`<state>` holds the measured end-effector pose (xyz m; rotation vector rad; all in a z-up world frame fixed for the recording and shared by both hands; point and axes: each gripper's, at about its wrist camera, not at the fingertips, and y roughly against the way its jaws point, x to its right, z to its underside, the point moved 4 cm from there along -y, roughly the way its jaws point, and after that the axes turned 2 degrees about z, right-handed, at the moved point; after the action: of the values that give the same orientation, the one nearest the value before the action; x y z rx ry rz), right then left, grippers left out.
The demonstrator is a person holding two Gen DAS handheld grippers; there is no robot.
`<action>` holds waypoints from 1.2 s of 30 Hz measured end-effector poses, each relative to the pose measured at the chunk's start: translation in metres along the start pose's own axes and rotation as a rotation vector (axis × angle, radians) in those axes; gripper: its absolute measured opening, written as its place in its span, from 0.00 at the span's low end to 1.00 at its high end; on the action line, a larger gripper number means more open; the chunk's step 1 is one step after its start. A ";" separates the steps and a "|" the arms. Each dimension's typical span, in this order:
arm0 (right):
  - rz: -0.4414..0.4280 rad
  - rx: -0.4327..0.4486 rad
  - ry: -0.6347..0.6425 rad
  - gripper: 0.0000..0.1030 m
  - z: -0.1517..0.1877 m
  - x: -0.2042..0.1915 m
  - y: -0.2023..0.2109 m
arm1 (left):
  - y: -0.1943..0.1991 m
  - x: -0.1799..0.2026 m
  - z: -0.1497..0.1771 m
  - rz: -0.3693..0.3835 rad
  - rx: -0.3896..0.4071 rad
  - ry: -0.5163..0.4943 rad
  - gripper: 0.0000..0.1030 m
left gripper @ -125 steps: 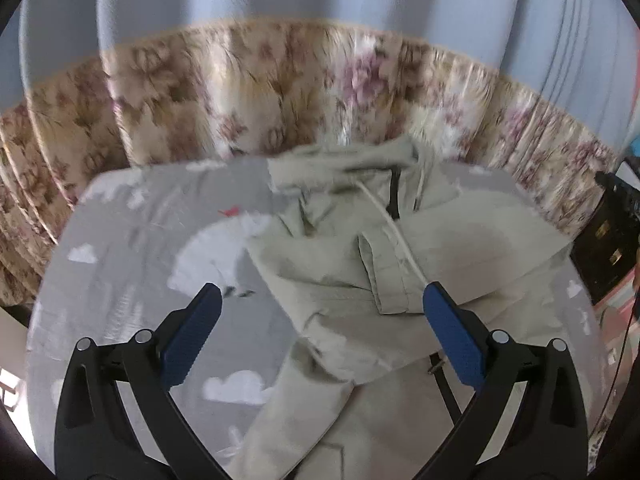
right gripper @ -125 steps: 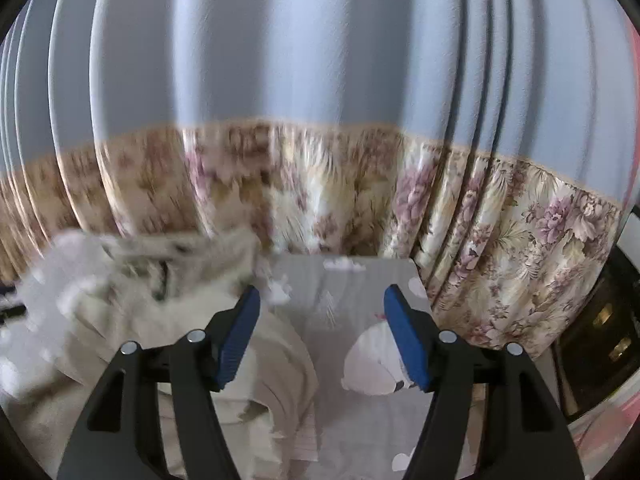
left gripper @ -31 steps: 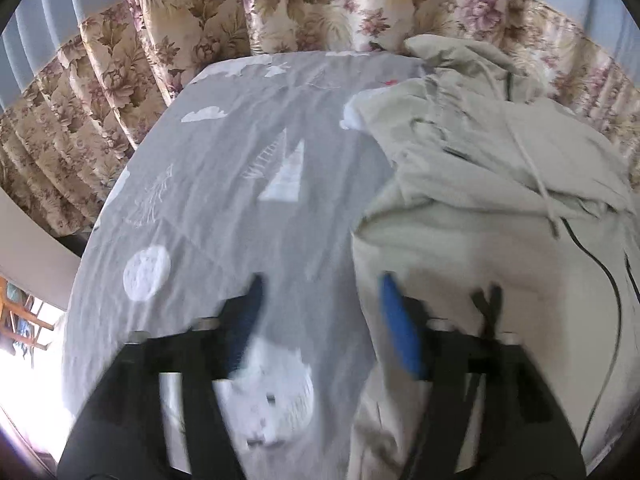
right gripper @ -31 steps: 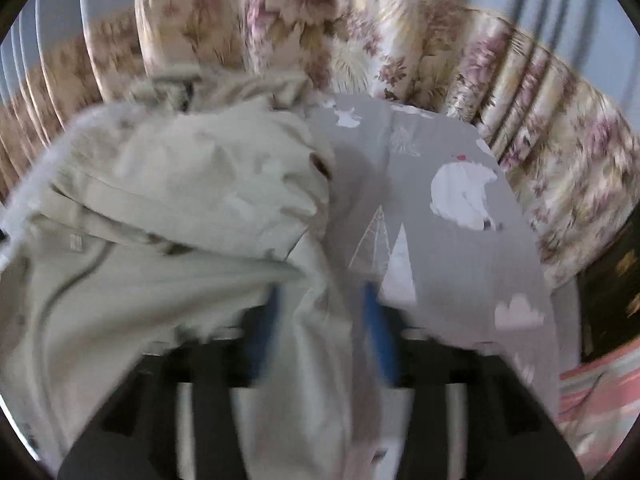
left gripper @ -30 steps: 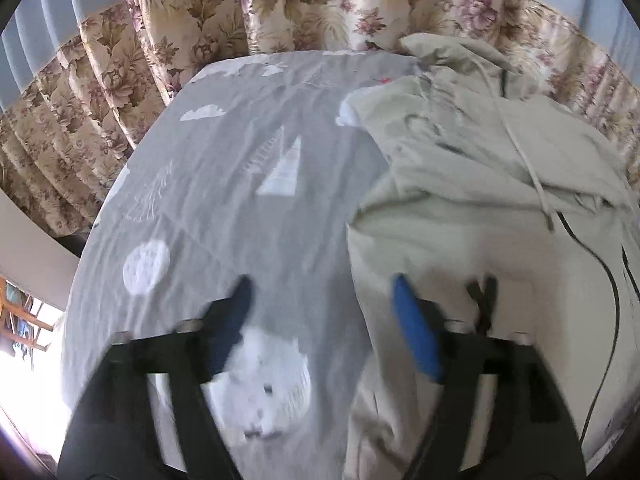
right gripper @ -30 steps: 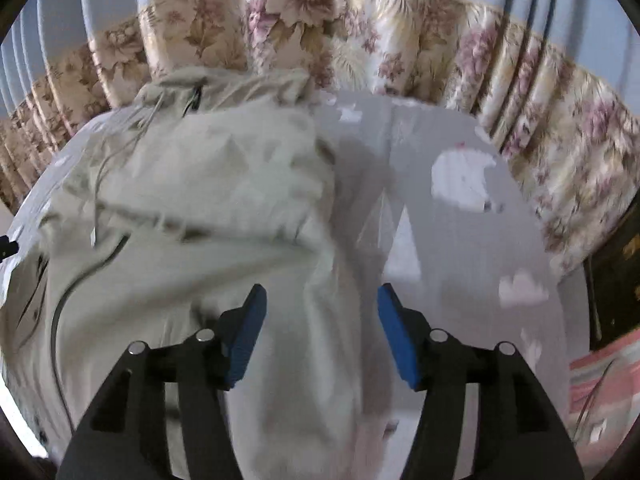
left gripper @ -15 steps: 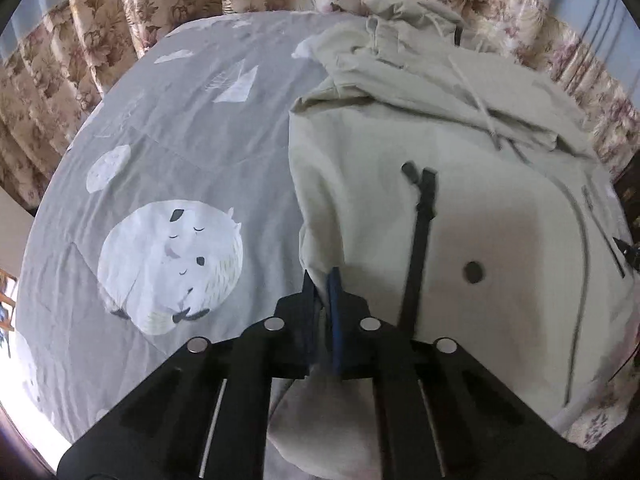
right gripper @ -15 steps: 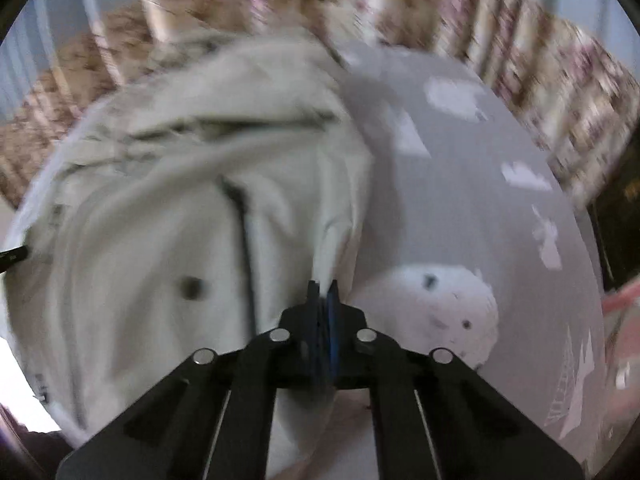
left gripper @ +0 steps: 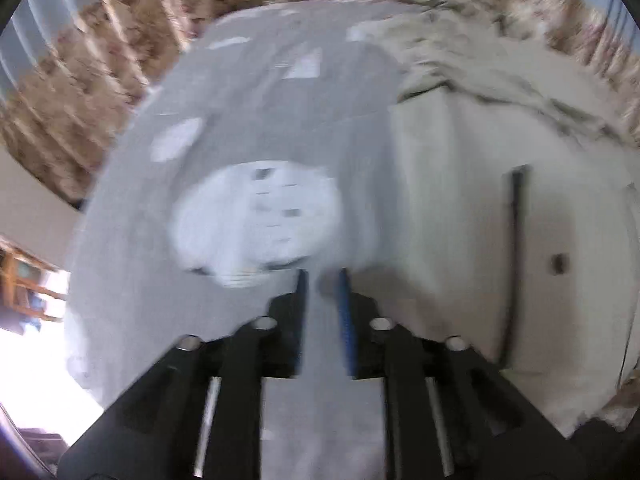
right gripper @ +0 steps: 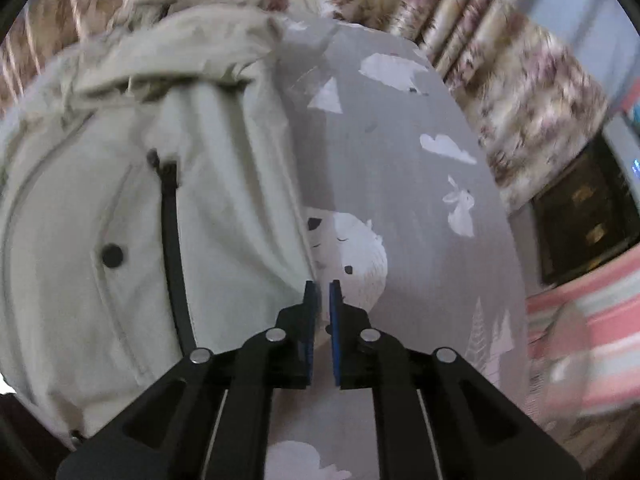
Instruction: Fold large clothes
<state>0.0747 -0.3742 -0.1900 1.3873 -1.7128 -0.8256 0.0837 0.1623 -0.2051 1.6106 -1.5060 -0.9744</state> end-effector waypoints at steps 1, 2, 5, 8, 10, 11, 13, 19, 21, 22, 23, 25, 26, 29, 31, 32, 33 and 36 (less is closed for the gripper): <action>-0.009 0.029 -0.026 0.07 -0.007 0.008 0.009 | 0.004 -0.005 -0.001 0.005 0.010 0.015 0.45; 0.002 0.059 -0.033 0.08 -0.015 0.013 0.018 | 0.012 -0.011 -0.006 0.017 0.037 0.032 0.54; 0.047 0.250 -0.039 0.23 -0.066 0.029 0.069 | 0.036 -0.015 -0.034 0.020 0.111 0.023 0.61; 0.097 0.459 -0.038 0.52 -0.116 0.037 0.124 | 0.059 -0.012 -0.076 0.005 0.181 0.019 0.85; 0.107 0.553 -0.025 0.52 -0.153 0.045 0.150 | 0.078 -0.003 -0.111 0.017 0.230 0.018 0.87; 0.108 0.577 -0.030 0.52 -0.163 0.047 0.160 | 0.087 0.002 -0.128 0.046 0.251 0.011 0.88; 0.081 0.600 -0.049 0.67 -0.202 0.052 0.178 | 0.110 0.019 -0.162 0.101 0.293 -0.026 0.90; 0.241 0.538 -0.074 0.70 -0.324 0.076 0.191 | 0.155 0.071 -0.252 0.072 0.424 -0.181 0.97; 0.289 0.525 -0.137 0.70 -0.368 0.096 0.179 | 0.153 0.085 -0.280 0.088 0.424 -0.202 0.97; 0.256 0.521 -0.162 0.70 -0.382 0.100 0.172 | 0.149 0.090 -0.294 0.097 0.422 -0.199 0.97; 0.196 0.517 -0.193 0.70 -0.395 0.103 0.161 | 0.144 0.093 -0.307 0.107 0.423 -0.193 0.97; 0.088 0.484 -0.262 0.70 -0.414 0.096 0.124 | 0.124 0.104 -0.336 0.098 0.423 -0.185 0.97; 0.044 0.478 -0.259 0.70 -0.418 0.083 0.106 | 0.109 0.108 -0.348 0.094 0.418 -0.180 0.97; -0.085 0.422 -0.181 0.70 -0.424 0.037 0.052 | 0.057 0.117 -0.380 0.079 0.388 -0.155 0.97; -0.097 0.337 -0.136 0.70 -0.429 0.003 0.002 | 0.021 0.121 -0.397 0.065 0.359 -0.137 0.97; -0.117 0.281 -0.101 0.70 -0.432 -0.018 -0.027 | 0.003 0.122 -0.403 0.068 0.336 -0.135 0.97; -0.134 0.241 -0.075 0.70 -0.435 -0.032 -0.046 | -0.022 0.127 -0.413 0.073 0.295 -0.143 0.97; -0.128 0.131 0.045 0.70 -0.439 -0.084 -0.096 | -0.070 0.140 -0.430 0.070 0.220 -0.175 0.97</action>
<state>0.5119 -0.3186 -0.0677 1.6061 -1.6824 -0.7560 0.5021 0.0296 -0.0770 1.6446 -1.8314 -0.9579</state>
